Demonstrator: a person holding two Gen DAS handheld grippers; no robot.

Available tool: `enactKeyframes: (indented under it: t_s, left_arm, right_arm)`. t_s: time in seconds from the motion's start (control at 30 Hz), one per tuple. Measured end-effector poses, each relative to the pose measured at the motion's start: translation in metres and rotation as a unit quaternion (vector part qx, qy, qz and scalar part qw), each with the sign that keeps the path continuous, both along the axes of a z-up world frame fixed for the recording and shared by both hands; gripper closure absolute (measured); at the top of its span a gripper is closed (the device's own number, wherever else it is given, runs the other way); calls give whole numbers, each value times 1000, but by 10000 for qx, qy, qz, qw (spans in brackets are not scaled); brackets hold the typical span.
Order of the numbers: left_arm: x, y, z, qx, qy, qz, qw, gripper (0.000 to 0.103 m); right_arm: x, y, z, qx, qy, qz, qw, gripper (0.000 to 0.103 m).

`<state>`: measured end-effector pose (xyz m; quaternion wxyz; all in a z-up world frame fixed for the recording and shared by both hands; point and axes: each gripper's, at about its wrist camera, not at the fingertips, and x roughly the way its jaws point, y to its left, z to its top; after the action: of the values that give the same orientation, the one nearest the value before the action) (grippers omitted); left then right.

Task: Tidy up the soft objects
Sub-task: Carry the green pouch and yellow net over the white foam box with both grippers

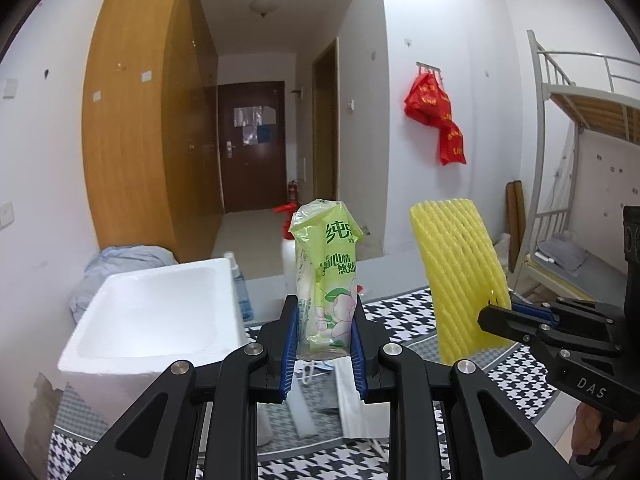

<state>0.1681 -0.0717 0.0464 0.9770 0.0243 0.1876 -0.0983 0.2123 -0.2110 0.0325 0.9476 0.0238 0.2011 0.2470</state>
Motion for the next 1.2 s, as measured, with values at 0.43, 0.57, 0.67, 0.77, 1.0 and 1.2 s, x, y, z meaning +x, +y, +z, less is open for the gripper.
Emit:
enactKeyframes:
  t_s: [0.43,0.57,0.67,0.77,1.0,1.2]
  left_arm:
    - [-7,30,14,-61,-108,358,9993,78]
    - [-7,37,18,-73,-159,420,9990,78]
    - [-7,44,21,-111,-193,468,9987,78]
    - [-7,51,23,-130,-213,523,9983,78]
    - [0,62,23,-70,-170,659,9977,78]
    - [6,73,25,-71,-117,838,9964,78]
  right_arm:
    - [7,28,18,-50,-157,318,9994,87]
    - [8,37,22,-62,-193,412,9989,87]
    - [9,43,25,-74,-211,481,9986,87]
    - [13,49,26,-102,-200,521,9984,87]
    - [24,66,27,-129,-107,672,9976,87]
    - [29,81,33,-230,-109,838,9962,87]
